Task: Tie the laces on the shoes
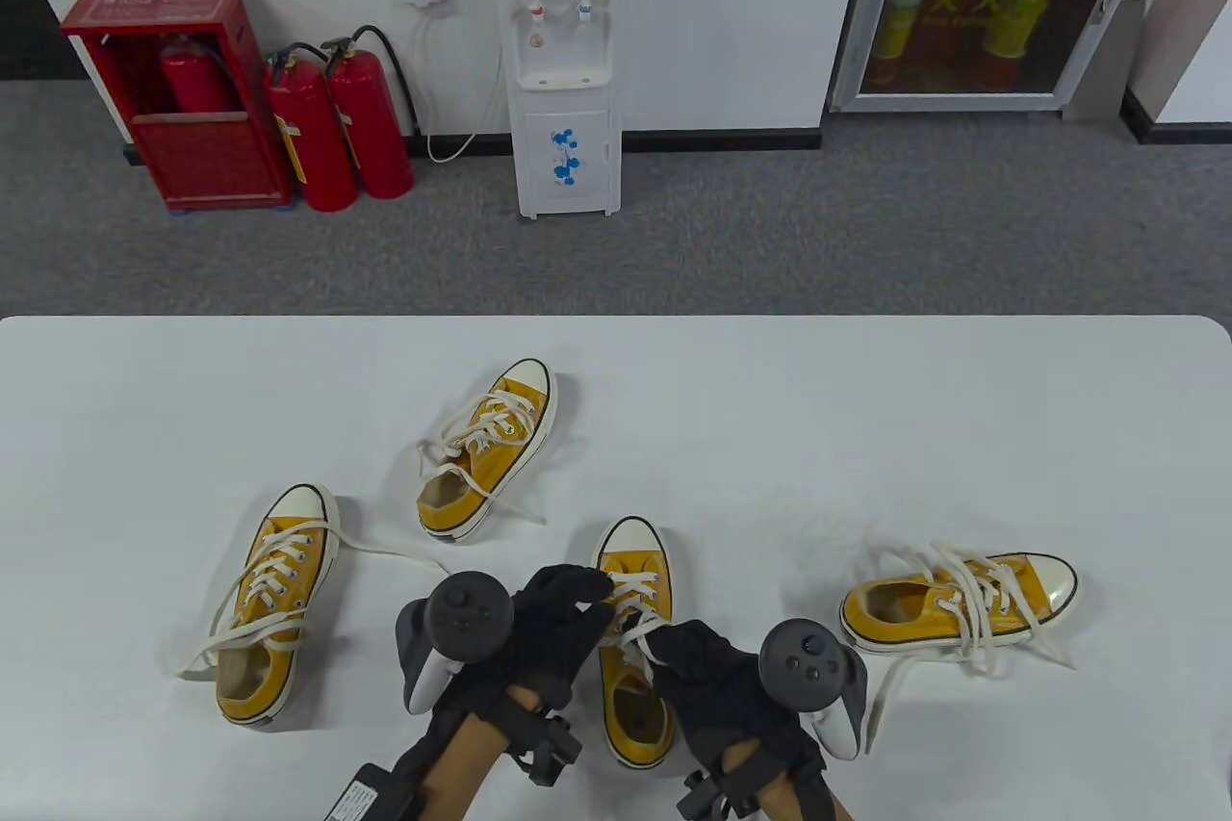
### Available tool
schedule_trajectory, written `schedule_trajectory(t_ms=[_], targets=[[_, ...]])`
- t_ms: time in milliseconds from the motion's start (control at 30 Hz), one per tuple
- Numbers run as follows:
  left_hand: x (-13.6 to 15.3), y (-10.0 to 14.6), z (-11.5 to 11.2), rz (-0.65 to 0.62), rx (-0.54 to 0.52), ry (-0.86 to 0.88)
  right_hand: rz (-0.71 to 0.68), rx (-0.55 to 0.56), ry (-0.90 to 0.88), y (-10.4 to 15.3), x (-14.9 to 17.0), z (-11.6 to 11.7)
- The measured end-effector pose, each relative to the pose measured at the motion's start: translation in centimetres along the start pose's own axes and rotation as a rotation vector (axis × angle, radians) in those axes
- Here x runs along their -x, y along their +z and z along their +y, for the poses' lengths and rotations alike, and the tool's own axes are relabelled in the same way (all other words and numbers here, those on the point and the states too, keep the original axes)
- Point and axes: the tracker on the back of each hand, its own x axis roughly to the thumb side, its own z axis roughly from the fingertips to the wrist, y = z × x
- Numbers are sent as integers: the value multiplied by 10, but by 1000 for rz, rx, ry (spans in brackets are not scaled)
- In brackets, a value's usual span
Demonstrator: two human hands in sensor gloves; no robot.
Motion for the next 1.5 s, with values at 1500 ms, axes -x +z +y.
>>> schedule_trajectory(t_ms=[1500], targets=[[-36, 7, -18, -148, 7, -354, -124, 43, 350, 7, -21, 2]])
